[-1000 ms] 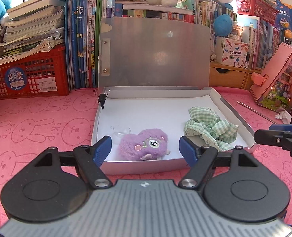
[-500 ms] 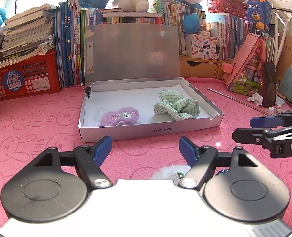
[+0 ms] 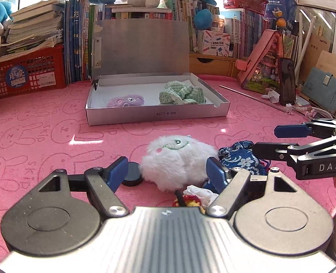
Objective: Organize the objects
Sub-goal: 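Move both tools back from the box to the pile, then grasp red knitted piece with right tool while left tool grasps second black puck, then carry red knit in right tool while left tool carries puck over box, then open right tool to drop red knit in box while left tool releases puck, then move both tools back from the box to the pile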
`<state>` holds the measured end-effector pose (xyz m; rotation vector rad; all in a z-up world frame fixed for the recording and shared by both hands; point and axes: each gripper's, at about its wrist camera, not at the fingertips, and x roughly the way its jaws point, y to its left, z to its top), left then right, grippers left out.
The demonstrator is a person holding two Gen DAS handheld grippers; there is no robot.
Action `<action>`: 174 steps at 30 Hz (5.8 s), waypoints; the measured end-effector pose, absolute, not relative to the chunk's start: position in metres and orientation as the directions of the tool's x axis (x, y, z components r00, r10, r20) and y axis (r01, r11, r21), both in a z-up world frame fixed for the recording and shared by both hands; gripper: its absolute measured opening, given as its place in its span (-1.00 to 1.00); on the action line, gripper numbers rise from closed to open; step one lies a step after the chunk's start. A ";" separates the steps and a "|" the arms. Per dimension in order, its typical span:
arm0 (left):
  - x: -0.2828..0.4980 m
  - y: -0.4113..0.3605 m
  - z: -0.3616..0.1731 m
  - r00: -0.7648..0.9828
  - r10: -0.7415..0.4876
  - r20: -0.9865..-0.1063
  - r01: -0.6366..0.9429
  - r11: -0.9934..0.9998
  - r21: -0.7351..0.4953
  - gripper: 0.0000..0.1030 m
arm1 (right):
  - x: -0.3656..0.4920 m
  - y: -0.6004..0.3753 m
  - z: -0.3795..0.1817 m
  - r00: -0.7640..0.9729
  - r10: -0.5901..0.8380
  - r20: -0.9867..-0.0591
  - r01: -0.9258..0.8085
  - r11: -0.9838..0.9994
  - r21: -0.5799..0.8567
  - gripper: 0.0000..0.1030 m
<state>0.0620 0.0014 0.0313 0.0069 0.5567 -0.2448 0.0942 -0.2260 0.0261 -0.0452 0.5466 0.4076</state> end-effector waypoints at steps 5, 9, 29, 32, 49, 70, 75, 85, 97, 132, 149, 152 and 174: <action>0.035 0.001 0.028 0.816 -0.248 -0.522 0.250 0.966 -0.069 0.54 | 0.071 -0.226 0.023 0.776 0.390 -0.496 -0.410 0.909 0.073 0.68; 0.015 0.000 0.024 0.811 -0.266 -0.521 0.276 0.959 -0.060 0.54 | 0.054 -0.225 0.021 0.768 0.413 -0.490 -0.442 0.895 0.061 0.73; -0.016 -0.007 -0.006 0.768 -0.280 -0.575 0.317 0.948 -0.039 0.43 | 0.038 -0.203 -0.010 0.722 0.406 -0.560 -0.488 0.873 0.004 0.78; -0.016 -0.008 -0.007 0.765 -0.283 -0.579 0.319 0.947 -0.041 0.31 | 0.039 -0.204 -0.011 0.716 0.411 -0.565 -0.488 0.873 0.017 0.74; -0.021 0.001 0.000 0.813 -0.241 -0.531 0.252 0.966 -0.054 -0.27 | 0.030 -0.214 0.004 0.755 0.410 -0.511 -0.463 0.886 0.026 0.16; 0.054 0.029 0.055 0.866 -0.132 -0.483 0.119 0.991 -0.057 -0.27 | 0.079 -0.233 0.056 0.856 0.280 -0.434 -0.299 0.954 0.027 0.12; 0.084 0.034 0.068 0.868 -0.119 -0.483 0.093 0.993 -0.077 -0.27 | 0.110 -0.239 0.068 0.852 0.262 -0.453 -0.258 0.963 0.070 0.12; 0.142 0.038 0.096 0.877 -0.100 -0.469 0.070 0.994 -0.081 -0.27 | 0.166 -0.243 0.086 0.842 0.256 -0.474 -0.220 0.967 0.131 0.12; 0.233 0.034 0.113 0.857 -0.123 -0.501 0.087 0.992 -0.094 -0.27 | 0.234 -0.234 0.103 0.816 0.278 -0.506 -0.227 0.960 0.162 0.12; 0.349 0.028 0.018 0.778 -0.044 -0.627 0.018 0.999 -0.048 -0.25 | 0.357 -0.195 0.022 0.733 0.203 -0.649 -0.119 0.978 0.171 0.29; 0.276 0.018 0.067 0.840 -0.116 -0.530 0.098 0.993 -0.061 0.36 | 0.297 -0.209 0.061 0.794 0.263 -0.548 -0.201 0.965 0.171 0.65; 0.257 0.013 0.069 0.837 -0.131 -0.531 0.122 0.991 -0.053 0.37 | 0.277 -0.209 0.067 0.799 0.285 -0.530 -0.237 0.958 0.159 0.66; 0.100 -0.008 0.046 0.821 -0.255 -0.510 0.281 0.959 -0.028 0.47 | 0.138 -0.213 0.055 0.803 0.362 -0.473 -0.378 0.923 0.065 0.76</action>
